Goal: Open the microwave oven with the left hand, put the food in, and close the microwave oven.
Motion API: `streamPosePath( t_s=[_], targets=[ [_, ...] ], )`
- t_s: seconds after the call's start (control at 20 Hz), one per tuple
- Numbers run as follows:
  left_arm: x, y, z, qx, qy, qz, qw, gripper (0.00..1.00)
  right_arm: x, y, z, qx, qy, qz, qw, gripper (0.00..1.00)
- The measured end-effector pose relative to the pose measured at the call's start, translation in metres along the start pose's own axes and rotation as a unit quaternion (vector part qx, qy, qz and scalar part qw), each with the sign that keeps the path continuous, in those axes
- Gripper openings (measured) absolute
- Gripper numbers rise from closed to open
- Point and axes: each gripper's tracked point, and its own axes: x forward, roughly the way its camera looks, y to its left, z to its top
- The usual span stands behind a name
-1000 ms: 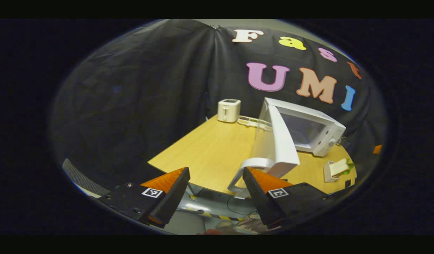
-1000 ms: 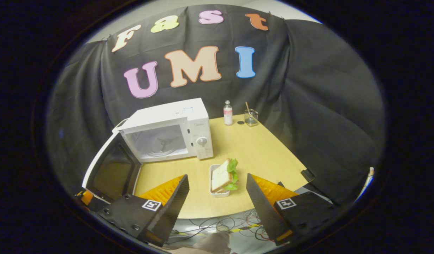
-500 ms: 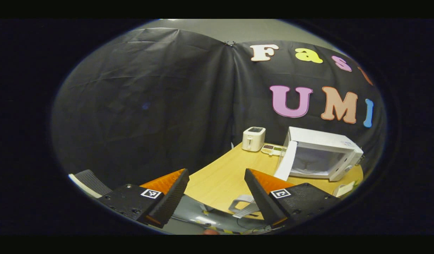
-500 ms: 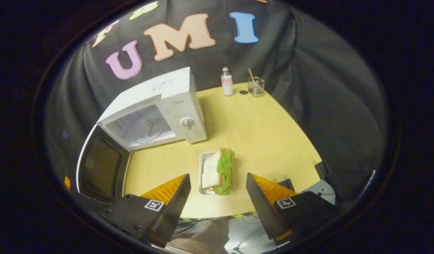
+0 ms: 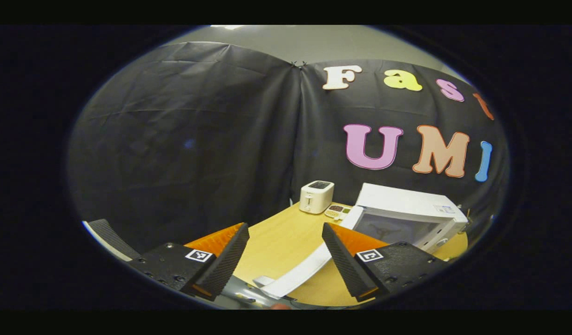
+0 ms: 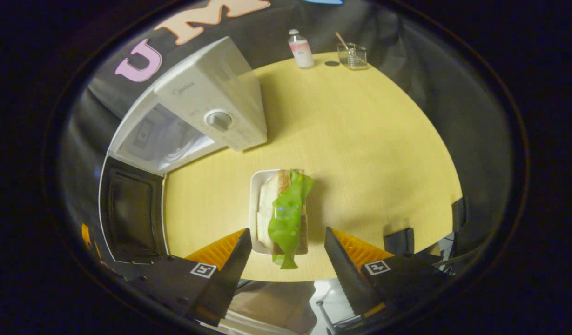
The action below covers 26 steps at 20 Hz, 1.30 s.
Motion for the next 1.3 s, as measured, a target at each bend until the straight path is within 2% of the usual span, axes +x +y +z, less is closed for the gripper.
streamPosePath(
  t_s=[0.05,0.1,0.2,0.25,0.3,0.35,0.4,0.45,0.55,0.6,0.75,0.8,0.9,0.95,1.0,1.15,1.3],
  targets=[
    [0.003,-0.009,0.0,-0.001,0.0,-0.003,1.0,0.96,0.006,0.001,-0.001,0.008,0.009,0.01,1.0,0.98],
    [0.006,-0.019,0.0,-0.002,0.001,-0.006,1.0,0.96,0.012,0.002,0.001,0.017,0.016,0.019,1.0,0.89],
    [0.012,-0.037,-0.001,-0.003,0.005,-0.015,1.0,0.99,0.021,0.001,0.004,0.031,0.028,0.032,0.999,0.89],
    [0.014,-0.047,-0.002,-0.003,0.006,-0.02,1.0,0.98,0.025,0.0,0.006,0.038,0.033,0.037,0.998,0.86],
    [0.016,-0.057,-0.003,-0.003,0.009,-0.026,1.0,0.96,0.028,0.001,0.005,0.044,0.042,0.044,0.997,0.72],
    [0.019,-0.065,-0.004,-0.002,0.013,-0.031,0.999,0.96,0.031,0.003,0.003,0.046,0.053,0.053,0.996,0.69],
    [0.021,-0.074,-0.004,-0.003,0.015,-0.038,0.999,0.96,0.033,0.002,0.002,0.042,0.058,0.055,0.996,0.67],
    [0.023,-0.085,-0.005,-0.005,0.02,-0.046,0.999,0.95,0.036,0.008,0.001,0.042,0.061,0.073,0.995,0.67],
    [0.027,-0.106,-0.008,-0.004,0.029,-0.064,0.998,0.94,0.037,0.012,-0.001,0.04,0.064,0.084,0.994,0.48],
    [0.029,-0.116,-0.009,-0.003,0.032,-0.073,0.997,0.96,0.035,0.011,0.002,0.042,0.063,0.083,0.994,0.43],
    [0.033,-0.14,-0.011,-0.001,0.036,-0.099,0.994,0.99,0.03,0.015,0.004,0.048,0.061,0.092,0.993,0.43],
    [0.034,-0.146,-0.012,-0.001,0.037,-0.106,0.994,0.97,0.027,0.015,0.009,0.057,0.053,0.095,0.992,0.49],
    [0.038,-0.152,-0.011,-0.004,0.04,-0.114,0.993,0.97,0.024,0.015,0.015,0.073,0.042,0.1,0.991,0.27],
    [0.04,-0.154,-0.012,-0.006,0.041,-0.116,0.992,0.97,0.021,0.017,0.014,0.075,0.04,0.103,0.991,0.28],
    [0.041,-0.154,-0.011,-0.007,0.041,-0.118,0.992,0.97,0.019,0.019,0.014,0.074,0.041,0.106,0.991,0.34],
    [0.047,-0.151,-0.012,-0.01,0.044,-0.121,0.992,0.97,0.005,0.026,0.015,0.074,0.031,0.114,0.99,0.34],
    [0.052,-0.144,-0.011,-0.014,0.043,-0.127,0.991,0.97,-0.013,0.056,0.023,0.088,0.013,0.15,0.985,0.34]
  ],
)
